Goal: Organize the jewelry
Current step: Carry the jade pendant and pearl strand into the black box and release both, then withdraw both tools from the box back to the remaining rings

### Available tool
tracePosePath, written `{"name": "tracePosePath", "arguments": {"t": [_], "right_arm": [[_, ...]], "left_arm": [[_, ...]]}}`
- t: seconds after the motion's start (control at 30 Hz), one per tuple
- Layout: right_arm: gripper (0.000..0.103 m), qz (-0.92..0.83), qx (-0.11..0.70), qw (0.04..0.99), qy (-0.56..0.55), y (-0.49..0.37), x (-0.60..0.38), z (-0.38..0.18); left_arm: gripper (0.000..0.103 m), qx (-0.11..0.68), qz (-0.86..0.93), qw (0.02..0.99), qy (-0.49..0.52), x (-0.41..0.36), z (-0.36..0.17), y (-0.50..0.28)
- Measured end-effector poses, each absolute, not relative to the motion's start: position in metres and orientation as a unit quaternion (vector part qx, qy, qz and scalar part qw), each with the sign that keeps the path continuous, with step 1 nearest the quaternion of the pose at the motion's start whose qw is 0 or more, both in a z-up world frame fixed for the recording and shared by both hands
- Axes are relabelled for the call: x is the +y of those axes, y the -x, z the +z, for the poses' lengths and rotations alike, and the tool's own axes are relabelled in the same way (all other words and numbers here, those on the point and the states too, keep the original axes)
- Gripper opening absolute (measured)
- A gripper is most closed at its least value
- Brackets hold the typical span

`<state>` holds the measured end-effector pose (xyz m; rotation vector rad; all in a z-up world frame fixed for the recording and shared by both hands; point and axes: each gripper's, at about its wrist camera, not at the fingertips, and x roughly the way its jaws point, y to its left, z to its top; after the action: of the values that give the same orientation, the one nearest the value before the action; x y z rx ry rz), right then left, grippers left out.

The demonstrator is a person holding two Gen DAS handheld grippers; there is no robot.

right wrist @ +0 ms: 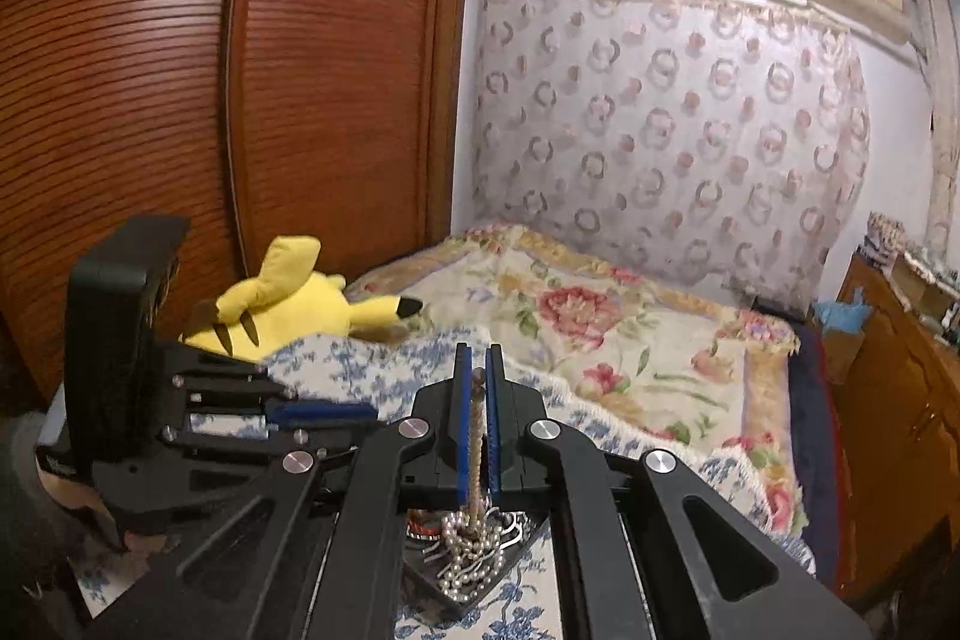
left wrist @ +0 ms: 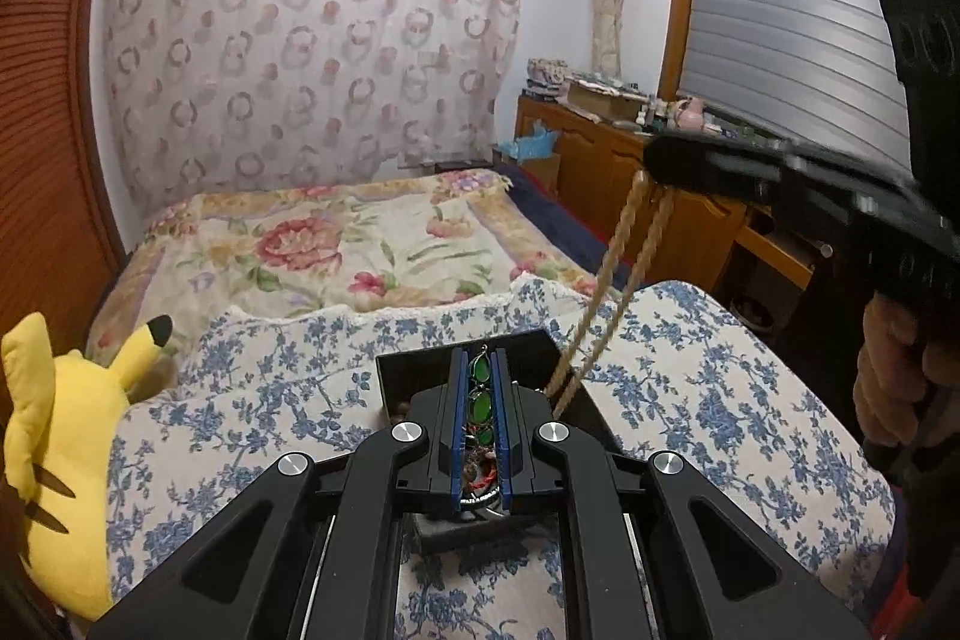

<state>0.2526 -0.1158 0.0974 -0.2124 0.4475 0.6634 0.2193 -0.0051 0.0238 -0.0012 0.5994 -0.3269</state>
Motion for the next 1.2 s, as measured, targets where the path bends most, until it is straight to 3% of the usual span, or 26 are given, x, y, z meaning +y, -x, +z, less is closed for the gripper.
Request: {"name": "tracePosePath", "arguments": {"t": [0.6,0.73,1.07,1.2], "right_arm": [[0.006,0.327,0.323,0.884,0.091,-0.282,-0.117,0.008],[0.019,0.319,0.324,0.886,0.090,-0.283,-0.119,0.004],[0.021,0.307,0.322,0.892,0.076,-0.274,-0.138,0.002],[0.021,0.303,0.325,0.893,0.073,-0.264,-0.147,-0.001]], "left_arm": [[0.007,0.314,-0.155,0.937,-0.001,-0.012,0.006,-0.249],[0.007,0.316,-0.154,0.936,0.000,-0.012,0.005,-0.252],[0.008,0.313,-0.153,0.937,0.001,-0.011,0.004,-0.252],[0.036,0.309,-0.151,0.939,0.002,-0.009,0.005,-0.250]]}}
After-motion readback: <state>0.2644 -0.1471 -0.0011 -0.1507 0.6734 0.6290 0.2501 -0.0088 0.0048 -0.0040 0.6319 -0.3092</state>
